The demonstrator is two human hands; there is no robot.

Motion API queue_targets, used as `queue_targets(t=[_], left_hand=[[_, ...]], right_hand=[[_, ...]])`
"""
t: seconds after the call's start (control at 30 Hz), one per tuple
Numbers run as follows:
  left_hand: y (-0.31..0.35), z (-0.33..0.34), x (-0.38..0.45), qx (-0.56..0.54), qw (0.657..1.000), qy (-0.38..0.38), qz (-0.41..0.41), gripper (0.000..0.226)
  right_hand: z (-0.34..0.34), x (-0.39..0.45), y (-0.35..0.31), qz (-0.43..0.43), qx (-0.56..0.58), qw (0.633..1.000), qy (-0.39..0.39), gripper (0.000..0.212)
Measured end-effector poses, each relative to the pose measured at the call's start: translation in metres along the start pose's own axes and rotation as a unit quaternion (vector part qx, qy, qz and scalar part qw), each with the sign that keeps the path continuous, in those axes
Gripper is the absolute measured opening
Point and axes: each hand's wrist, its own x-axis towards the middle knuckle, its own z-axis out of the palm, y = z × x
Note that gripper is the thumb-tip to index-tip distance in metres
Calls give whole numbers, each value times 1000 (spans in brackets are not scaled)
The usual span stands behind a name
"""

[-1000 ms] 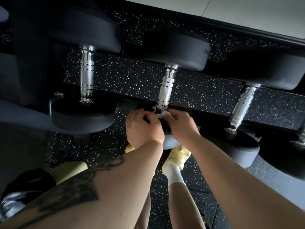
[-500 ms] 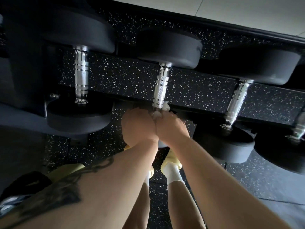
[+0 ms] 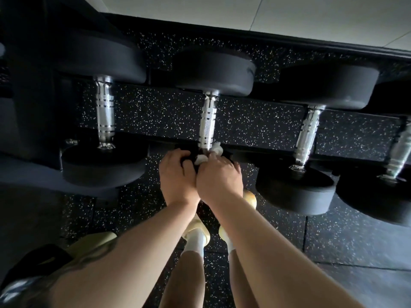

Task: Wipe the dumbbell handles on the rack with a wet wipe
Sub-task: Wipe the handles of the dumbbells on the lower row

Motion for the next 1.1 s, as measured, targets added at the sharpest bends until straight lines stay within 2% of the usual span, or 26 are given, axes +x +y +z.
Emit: queue_targets(t=[0.07,0.2,0.27,0.33,0.4,0.47,0.57,0.67,0.8,0.9,1.03,1.1], left_hand=[[0,-5,-2,3,999,-31,23,42],[-6,-12,-2,-18,996,-78,43,33],[-14,-15,1,-75,992,-95,24,28],[-16,-16,1,-126,988,-88,3,23],[-12,-17,0,-127,990,-68,-3,28],[-8,-17,0,-127,990,-66,-11,33],[-4,-15,2,-115,991,-62,-40,36],[6,-8,5,-137,984,-3,-118,33],[15,3,13,-186,957,98,-202,32],[18,3,12,-159,959,120,-202,29],[25,2,4,-100,966,128,-199,24],[26,1,6,-79,967,131,-205,23]], right_hand=[[5,-15,8,-56,19,997,45,45],[-1,-31,9,-145,19,988,56,37],[-5,-26,4,-185,22,982,42,35],[-7,-12,3,-232,-35,972,3,41],[-9,3,4,-259,-97,960,-49,47],[-12,7,8,-267,-106,956,-57,48],[-16,-6,24,-279,-86,956,-30,45],[-16,-16,35,-269,-74,960,11,44],[-10,-3,13,-245,-70,967,26,43],[-8,-4,18,-242,-37,969,34,40],[-13,-22,37,-258,-5,961,101,35],[-12,-12,27,-254,-21,964,80,37]])
